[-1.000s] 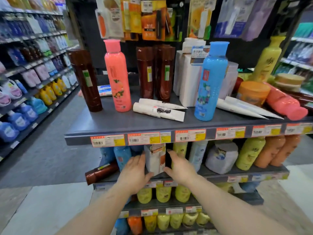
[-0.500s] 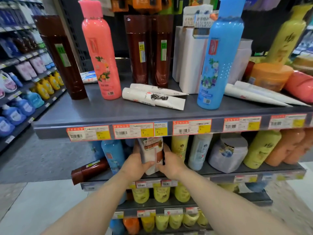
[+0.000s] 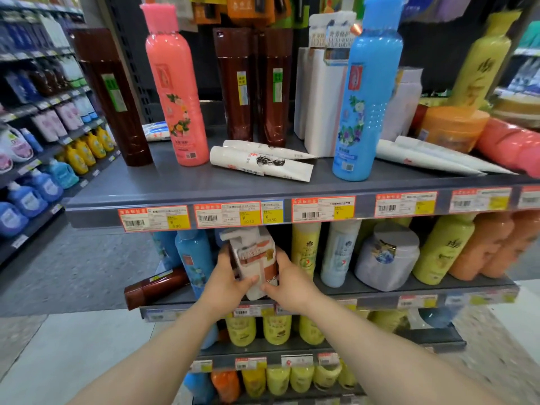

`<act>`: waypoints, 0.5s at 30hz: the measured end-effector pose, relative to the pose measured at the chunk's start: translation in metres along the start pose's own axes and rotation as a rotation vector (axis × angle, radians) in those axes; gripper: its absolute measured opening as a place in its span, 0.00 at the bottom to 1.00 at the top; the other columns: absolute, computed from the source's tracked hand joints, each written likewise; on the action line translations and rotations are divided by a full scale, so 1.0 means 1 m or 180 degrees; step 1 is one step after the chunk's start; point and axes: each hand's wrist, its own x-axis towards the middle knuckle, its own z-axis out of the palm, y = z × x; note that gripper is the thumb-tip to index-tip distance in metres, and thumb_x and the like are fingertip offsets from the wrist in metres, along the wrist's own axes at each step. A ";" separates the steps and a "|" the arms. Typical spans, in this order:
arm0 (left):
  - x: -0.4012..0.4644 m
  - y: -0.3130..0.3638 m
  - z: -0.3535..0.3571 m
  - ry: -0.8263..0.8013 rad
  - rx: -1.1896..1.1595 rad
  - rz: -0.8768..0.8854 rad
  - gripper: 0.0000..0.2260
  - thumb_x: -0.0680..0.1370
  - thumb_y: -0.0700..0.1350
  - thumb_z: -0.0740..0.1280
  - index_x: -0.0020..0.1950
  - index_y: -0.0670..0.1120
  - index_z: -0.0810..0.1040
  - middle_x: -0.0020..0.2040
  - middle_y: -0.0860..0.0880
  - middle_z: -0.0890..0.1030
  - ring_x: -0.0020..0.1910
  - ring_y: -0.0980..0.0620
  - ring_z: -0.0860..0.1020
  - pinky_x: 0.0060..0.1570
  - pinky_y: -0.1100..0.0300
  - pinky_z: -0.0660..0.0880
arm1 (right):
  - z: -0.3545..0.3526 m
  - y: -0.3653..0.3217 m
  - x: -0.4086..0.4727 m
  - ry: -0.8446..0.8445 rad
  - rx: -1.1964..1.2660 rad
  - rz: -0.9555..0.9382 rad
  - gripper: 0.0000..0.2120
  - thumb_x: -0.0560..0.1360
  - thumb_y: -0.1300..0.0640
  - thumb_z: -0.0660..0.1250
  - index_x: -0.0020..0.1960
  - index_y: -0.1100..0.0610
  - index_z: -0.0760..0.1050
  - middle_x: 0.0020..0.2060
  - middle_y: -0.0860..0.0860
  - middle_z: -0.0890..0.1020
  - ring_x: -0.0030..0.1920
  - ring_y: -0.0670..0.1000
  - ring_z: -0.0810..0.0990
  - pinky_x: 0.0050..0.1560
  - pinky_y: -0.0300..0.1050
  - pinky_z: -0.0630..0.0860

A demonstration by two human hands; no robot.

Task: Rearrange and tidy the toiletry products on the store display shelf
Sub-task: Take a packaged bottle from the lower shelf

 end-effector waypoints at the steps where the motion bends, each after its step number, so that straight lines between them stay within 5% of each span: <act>1: -0.006 0.002 -0.002 -0.0006 -0.0029 -0.0039 0.33 0.70 0.38 0.75 0.64 0.61 0.61 0.58 0.59 0.76 0.59 0.57 0.77 0.58 0.55 0.77 | -0.002 -0.004 -0.007 0.0012 0.0021 -0.0039 0.37 0.74 0.49 0.69 0.75 0.47 0.52 0.59 0.48 0.80 0.56 0.51 0.79 0.49 0.43 0.76; 5: -0.030 0.021 -0.008 -0.0115 -0.0040 -0.0074 0.31 0.68 0.42 0.77 0.59 0.65 0.64 0.55 0.57 0.80 0.55 0.62 0.79 0.49 0.67 0.78 | -0.011 -0.019 -0.035 0.0111 0.0192 -0.0102 0.37 0.75 0.50 0.67 0.76 0.42 0.49 0.59 0.47 0.80 0.56 0.50 0.80 0.52 0.46 0.78; 9: -0.056 0.046 -0.017 -0.0188 -0.0107 -0.0111 0.32 0.67 0.41 0.78 0.57 0.68 0.66 0.55 0.59 0.81 0.54 0.60 0.80 0.51 0.59 0.79 | -0.024 -0.033 -0.063 0.0197 0.0032 -0.0125 0.37 0.76 0.52 0.66 0.76 0.39 0.47 0.57 0.47 0.81 0.55 0.50 0.80 0.50 0.47 0.78; 12: -0.077 0.076 -0.030 -0.0101 0.0102 -0.0025 0.32 0.60 0.54 0.79 0.57 0.71 0.66 0.53 0.65 0.80 0.52 0.62 0.80 0.49 0.58 0.79 | -0.041 -0.049 -0.084 0.0245 -0.0222 -0.0201 0.39 0.75 0.48 0.67 0.74 0.33 0.44 0.54 0.47 0.83 0.52 0.50 0.81 0.48 0.47 0.78; 15: -0.092 0.116 -0.051 0.0019 0.0497 0.0392 0.35 0.57 0.67 0.76 0.60 0.71 0.64 0.55 0.71 0.76 0.52 0.69 0.77 0.44 0.68 0.76 | -0.067 -0.071 -0.104 0.0330 -0.0242 -0.0405 0.39 0.74 0.44 0.68 0.71 0.28 0.44 0.53 0.45 0.83 0.51 0.48 0.81 0.49 0.48 0.78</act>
